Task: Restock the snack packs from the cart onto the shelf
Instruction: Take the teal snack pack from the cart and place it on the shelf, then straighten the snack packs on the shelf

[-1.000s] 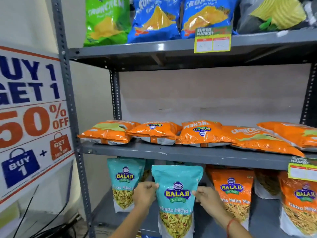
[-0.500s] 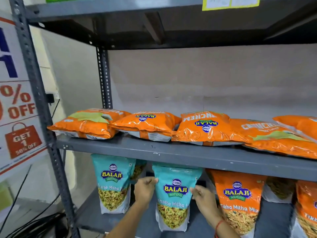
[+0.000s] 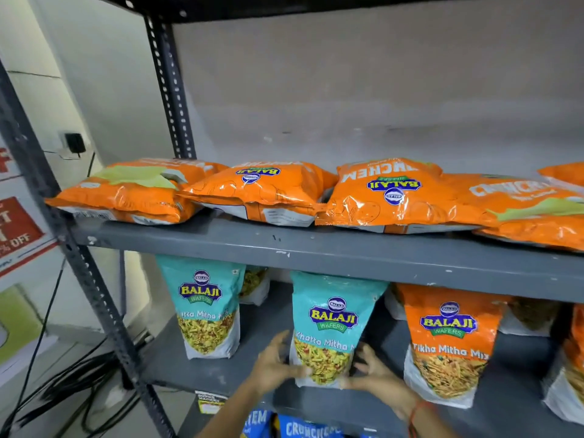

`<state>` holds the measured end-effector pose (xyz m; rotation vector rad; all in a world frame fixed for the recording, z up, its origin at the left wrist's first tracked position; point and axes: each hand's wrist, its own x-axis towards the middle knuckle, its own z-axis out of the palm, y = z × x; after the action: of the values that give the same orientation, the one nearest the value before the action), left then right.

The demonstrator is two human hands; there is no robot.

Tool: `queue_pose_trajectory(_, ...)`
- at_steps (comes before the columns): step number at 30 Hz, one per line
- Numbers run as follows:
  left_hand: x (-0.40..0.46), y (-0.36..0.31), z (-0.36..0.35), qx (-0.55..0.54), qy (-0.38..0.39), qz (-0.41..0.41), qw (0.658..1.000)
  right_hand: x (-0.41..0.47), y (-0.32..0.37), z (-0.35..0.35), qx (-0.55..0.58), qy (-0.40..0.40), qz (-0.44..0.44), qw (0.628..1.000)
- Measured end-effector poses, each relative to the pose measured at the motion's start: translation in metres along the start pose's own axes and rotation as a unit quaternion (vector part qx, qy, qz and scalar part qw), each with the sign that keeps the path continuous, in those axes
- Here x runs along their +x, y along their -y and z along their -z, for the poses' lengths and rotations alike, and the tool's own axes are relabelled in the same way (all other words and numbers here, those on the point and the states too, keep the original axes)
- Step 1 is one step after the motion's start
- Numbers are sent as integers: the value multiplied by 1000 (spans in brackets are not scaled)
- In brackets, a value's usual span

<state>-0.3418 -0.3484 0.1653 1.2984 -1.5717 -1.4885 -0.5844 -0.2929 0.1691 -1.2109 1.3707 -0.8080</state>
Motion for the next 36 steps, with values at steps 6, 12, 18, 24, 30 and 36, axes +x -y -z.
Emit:
queue_pose_trajectory(6, 4, 30, -21, 19, -64, -13, 998, 23, -39, -21, 6, -38, -5, 999)
queue_pose_trajectory(12, 17, 32, -19, 10, -70, -30, 997, 36, -38, -28, 47, -50, 10, 998)
queue_pose_trajectory(18, 0, 23, -29, 3, -126, -17, 992, 27, -36, -29, 57, -79, 19, 995)
queue_pose_trajectory(24, -38, -2, -45, 40, -227, -43, 972, -29, -19, -22, 46, -156, 47, 986)
queue_pose_trajectory(30, -49, -37, -99, 46, -144, -88, 985, -96, -15, 4, 46, -300, 100, 947)
queue_pose_trajectory(36, -38, -30, -166, 44, -65, -76, 994, -144, -44, 55, 52, -379, 48, 923)
